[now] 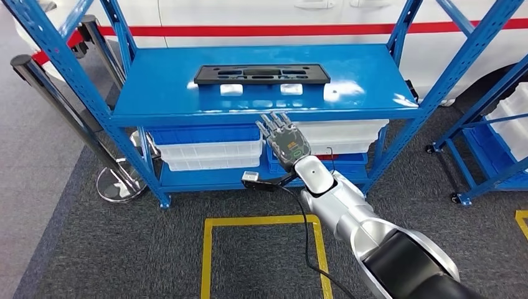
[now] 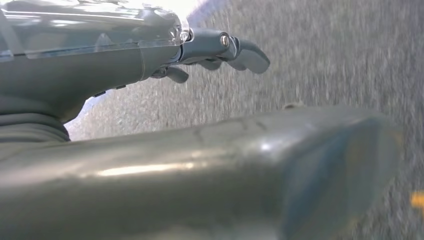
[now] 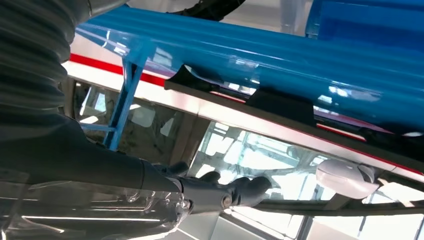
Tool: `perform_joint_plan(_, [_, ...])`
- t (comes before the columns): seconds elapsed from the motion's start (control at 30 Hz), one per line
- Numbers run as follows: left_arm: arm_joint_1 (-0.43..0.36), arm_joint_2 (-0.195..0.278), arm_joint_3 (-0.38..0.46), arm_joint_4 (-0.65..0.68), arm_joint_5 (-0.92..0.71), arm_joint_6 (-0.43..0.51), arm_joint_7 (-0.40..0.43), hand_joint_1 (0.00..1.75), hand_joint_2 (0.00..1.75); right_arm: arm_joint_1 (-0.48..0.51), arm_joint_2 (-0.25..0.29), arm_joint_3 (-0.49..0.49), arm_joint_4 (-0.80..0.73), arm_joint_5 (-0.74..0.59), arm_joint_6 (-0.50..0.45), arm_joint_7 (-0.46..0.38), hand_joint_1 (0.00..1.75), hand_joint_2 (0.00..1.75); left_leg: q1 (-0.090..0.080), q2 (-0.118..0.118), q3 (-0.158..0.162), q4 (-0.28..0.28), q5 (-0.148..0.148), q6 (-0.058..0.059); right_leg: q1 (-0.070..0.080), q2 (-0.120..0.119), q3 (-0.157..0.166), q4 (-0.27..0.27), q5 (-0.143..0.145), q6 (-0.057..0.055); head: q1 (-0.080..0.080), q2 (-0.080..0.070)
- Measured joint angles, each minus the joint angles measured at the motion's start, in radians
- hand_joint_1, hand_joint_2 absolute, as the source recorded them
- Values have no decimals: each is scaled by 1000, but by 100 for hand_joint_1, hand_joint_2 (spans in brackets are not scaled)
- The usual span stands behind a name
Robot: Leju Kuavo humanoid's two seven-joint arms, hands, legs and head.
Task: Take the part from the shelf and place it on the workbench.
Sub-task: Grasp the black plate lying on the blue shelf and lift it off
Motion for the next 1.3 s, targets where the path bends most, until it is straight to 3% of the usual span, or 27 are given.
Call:
perform_joint_plan(0.07, [-1, 0, -2, 0, -1, -1, -1, 0, 0, -6, -1, 4, -4, 12, 3, 12, 0, 175, 2, 0, 2, -2, -4, -10, -3, 1, 9, -19, 0, 1, 0, 0])
perform_joint_plan(0.13, [-4, -1, -5, 0, -2, -1, -2, 0, 0, -17, 1, 6, -10, 18, 7, 22, 0, 175, 2, -5, -11, 35, -26, -25, -17, 2, 28, -39, 2, 2, 0, 0])
perform_joint_plan(0.23, [-5, -2, -9, 0, -3, -1, -2, 0, 0, -35, 4, 11, -14, 21, 11, 26, 0, 175, 25, -10, -112, 216, -90, -55, -28, 3, 48, -47, -8, 4, -1, 0])
perform_joint_plan(0.27, [-4, -2, -10, 0, -3, -2, -2, 0, 0, -35, 4, 11, -14, 22, 12, 26, 0, 175, 35, -10, -144, 261, -93, -64, -31, 4, 54, -46, -14, 8, -2, 0])
perform_joint_plan(0.3, [-3, -2, -12, 0, -3, -2, -2, 0, 0, -35, 4, 12, -14, 22, 12, 26, 0, 175, 44, -9, -159, 270, -76, -74, -36, 5, 60, -44, -20, 13, -2, 0])
perform_joint_plan(0.33, [-2, -1, -14, 0, -3, -2, -2, 0, 0, -35, 4, 12, -14, 22, 12, 26, 0, 175, 52, -9, -154, 235, -38, -84, -42, 7, 67, -41, -28, 20, -2, 0])
perform_joint_plan(0.4, [-1, -2, -15, 0, -3, -2, -2, 0, 0, -38, 5, 12, -15, 23, 11, 26, 0, 175, 65, -9, -109, 108, 44, -103, -53, 10, 79, -31, -47, 37, -2, 0])
perform_joint_plan(0.47, [-1, -3, -16, 0, -3, -3, -2, 0, 0, -43, 6, 12, -17, 23, 9, 27, 0, 175, 67, -12, -78, 29, 65, -101, -53, 13, 79, -20, -61, 54, -3, 0])
perform_joint_plan(0.57, [-2, -5, -16, 0, -1, -5, -3, 0, 0, -50, 8, 13, -25, 17, 13, 24, 0, 175, 63, -16, -74, 24, 46, -66, -51, 13, 77, -17, -66, 70, -3, 0])
perform_joint_plan(0.63, [-3, -4, -16, 0, 4, -5, -2, 0, 0, -65, 11, 13, -32, 16, 26, 14, 0, 175, 60, -17, -63, 22, 39, -50, -54, 9, 59, 25, -81, 73, -2, 0])
perform_joint_plan(0.67, [-4, -4, -16, 0, 7, -5, -1, 0, 0, -73, 14, 13, -34, 16, 33, 8, 0, 175, 58, -17, -57, 20, 35, -42, -53, 7, 33, 75, -98, 73, -1, 0])
perform_joint_plan(0.77, [-5, -4, -16, 0, 12, -5, -1, 0, 0, -78, 25, 14, -34, 21, 40, -2, 0, 175, 46, -19, -40, 20, 19, -26, -42, 5, -90, 259, -150, 64, -1, 0])
perform_joint_plan(0.8, [-4, -4, -16, 0, 13, -5, -1, 0, 0, -75, 28, 15, -33, 24, 39, -2, 0, 175, 41, -21, -32, 20, 13, -22, -36, 5, -115, 280, -141, 57, -1, 0])
perform_joint_plan(0.83, [-4, -4, -16, 0, 13, -5, -1, 0, 0, -72, 31, 17, -32, 27, 38, 1, 0, 175, 34, -23, -21, 20, 5, -19, -29, 5, -123, 261, -110, 47, -1, 0])
perform_joint_plan(0.9, [-3, -6, -16, 0, 13, -7, 1, 0, 0, -70, 35, 20, -30, 34, 35, 9, 0, 175, 24, -26, 2, 18, -12, -15, -9, 5, -94, 142, -14, 11, -1, 0])
perform_joint_plan(0.93, [-5, -7, -16, 0, 13, -8, 2, 0, 0, -71, 38, 21, -30, 36, 33, 11, 0, 175, 20, -26, 11, 16, -19, -15, 1, 5, -77, 83, 18, -7, -2, 0])
perform_joint_plan(1.0, [-7, -10, -16, 0, 13, -11, 4, 0, 0, -72, 45, 24, -30, 38, 29, 8, 0, 175, 22, -25, 21, 11, -27, -21, 14, 4, -54, 10, 37, -29, -2, 0])
perform_joint_plan(1.03, [-8, -10, -16, 0, 13, -12, 6, 0, 0, -73, 49, 25, -30, 38, 28, 6, 0, 175, 22, -23, 28, 9, -25, -27, 16, 3, -46, -5, 31, -32, -2, 0])
perform_joint_plan(1.13, [-10, -9, -16, 0, 14, -11, 5, 0, 0, -77, 59, 25, -31, 38, 27, -4, 0, 175, 22, -19, 38, 33, -33, -43, 3, 4, 4, -44, 29, -34, -2, 0])
perform_joint_plan(1.2, [-12, -8, -16, 0, 17, -11, 4, 0, 0, -81, 68, 26, -30, 38, 27, -12, 0, 175, 29, -19, -7, 123, -64, -56, -7, 5, 31, -56, 21, -27, -2, 0])
perform_joint_plan(1.27, [-11, -7, -16, 0, 21, -11, 2, 0, 0, -77, 74, 26, -28, 38, 26, -16, 0, 175, 41, -19, -87, 232, -104, -72, -15, 6, 47, -57, 6, -16, -2, 0])
perform_joint_plan(1.3, [-9, -6, -16, 0, 22, -11, 1, 0, 0, -72, 76, 26, -26, 38, 26, -17, 0, 175, 47, -19, -116, 256, -110, -80, -20, 7, 56, -56, -4, -9, -2, 0])
